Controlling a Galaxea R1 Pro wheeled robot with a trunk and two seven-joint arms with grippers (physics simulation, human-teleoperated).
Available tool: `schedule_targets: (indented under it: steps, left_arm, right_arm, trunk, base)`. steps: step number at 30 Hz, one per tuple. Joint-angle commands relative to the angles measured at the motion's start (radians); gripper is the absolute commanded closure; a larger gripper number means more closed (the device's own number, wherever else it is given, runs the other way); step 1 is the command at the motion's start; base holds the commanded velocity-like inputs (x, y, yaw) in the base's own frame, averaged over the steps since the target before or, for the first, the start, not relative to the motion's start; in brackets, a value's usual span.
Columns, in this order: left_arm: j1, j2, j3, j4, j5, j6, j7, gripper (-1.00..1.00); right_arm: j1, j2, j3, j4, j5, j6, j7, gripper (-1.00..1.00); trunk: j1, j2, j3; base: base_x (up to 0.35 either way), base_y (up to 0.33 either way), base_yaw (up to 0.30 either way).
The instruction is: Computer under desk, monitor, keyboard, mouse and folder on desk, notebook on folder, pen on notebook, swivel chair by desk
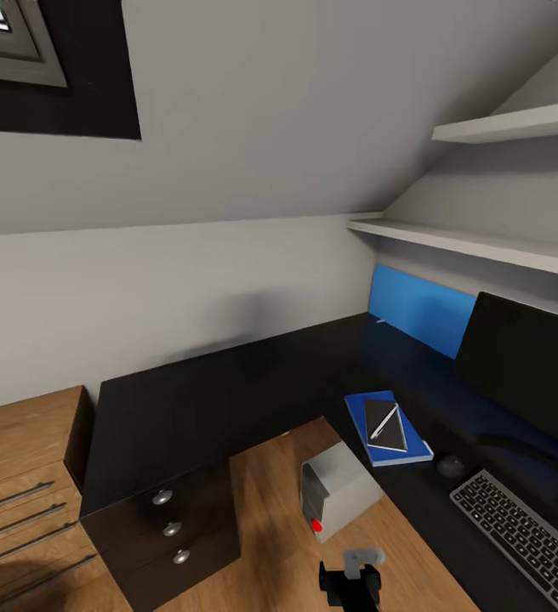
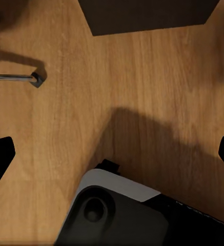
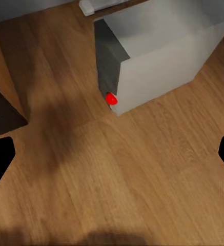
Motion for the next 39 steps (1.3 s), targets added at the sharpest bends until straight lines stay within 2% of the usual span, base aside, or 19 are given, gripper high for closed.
schedule_targets:
  steps: [1, 6, 7, 8, 19, 23, 26, 29, 31, 34, 39]
  left_arm:
    - [-0.001, 0.002, -0.006, -0.002, 0.010, -0.008, 0.006, -1.00]
    - [-0.001, 0.002, -0.006, -0.001, 0.008, -0.008, 0.006, -1.00]
    - [-0.001, 0.002, -0.006, -0.001, 0.008, -0.007, 0.006, -1.00]
    - [-0.001, 0.002, -0.006, -0.001, 0.008, -0.007, 0.006, -1.00]
    - [-0.001, 0.002, -0.006, 0.003, 0.009, 0.001, -0.002, -1.00]
    - [-0.016, 0.003, -0.006, 0.039, 0.011, 0.010, -0.056, -1.00]
    - [-0.066, 0.003, -0.005, 0.126, 0.013, 0.045, -0.135, -1.00]
    - [-0.107, 0.003, -0.004, 0.196, 0.016, 0.068, -0.188, -1.00]
    - [-0.162, 0.003, -0.003, 0.284, 0.018, 0.086, -0.256, -1.00]
    - [-0.197, 0.002, -0.003, 0.337, 0.018, 0.093, -0.306, -1.00]
    - [-0.218, 0.002, -0.003, 0.368, 0.018, 0.097, -0.339, -1.00]
  right_arm:
    - [0.002, 0.000, 0.008, 0.001, -0.007, -0.011, -0.003, -1.00]
    - [0.017, 0.000, 0.008, 0.003, -0.008, -0.030, -0.003, -1.00]
    - [0.019, 0.000, 0.007, 0.004, -0.012, -0.079, -0.003, -1.00]
    - [0.019, 0.000, 0.006, 0.003, -0.012, -0.084, -0.003, -1.00]
    - [0.019, -0.011, 0.006, 0.002, -0.014, -0.094, -0.003, -1.00]
    - [0.019, -0.026, 0.006, 0.001, -0.014, -0.095, -0.003, -1.00]
    - [0.019, -0.046, 0.006, 0.002, -0.014, -0.095, -0.003, -1.00]
    - [0.019, -0.061, 0.006, 0.004, -0.014, -0.095, -0.003, -1.00]
    - [0.019, -0.082, 0.007, 0.011, -0.015, -0.095, -0.003, -1.00]
    - [0.019, -0.094, 0.007, 0.013, -0.014, -0.095, -0.003, -1.00]
    - [0.019, -0.100, 0.007, 0.013, -0.014, -0.095, -0.003, -1.00]
  trunk:
    - [-0.004, 0.006, 0.002]
    - [-0.023, 0.041, 0.018]
    - [-0.027, 0.048, 0.021]
    - [-0.030, 0.055, 0.024]
    - [-0.073, 0.132, 0.058]
    - [-0.088, 0.160, 0.071]
    - [-0.099, 0.181, 0.080]
    - [-0.111, 0.202, 0.090]
    - [-0.119, 0.216, 0.096]
    - [-0.130, 0.237, 0.105]
    - [-0.142, 0.258, 0.115]
  base:
    - [0.000, 0.000, 0.000]
    - [0.000, 0.000, 0.116]
    - [0.000, 0.000, 0.274]
    - [0.000, 0.000, 0.276]
    - [0.000, 0.000, 0.280]
    - [0.000, 0.000, 0.281]
    - [0.000, 0.000, 0.281]
    - [0.000, 0.000, 0.281]
    - [0.000, 0.000, 0.281]
    - [0.000, 0.000, 0.281]
    - [0.000, 0.000, 0.281]
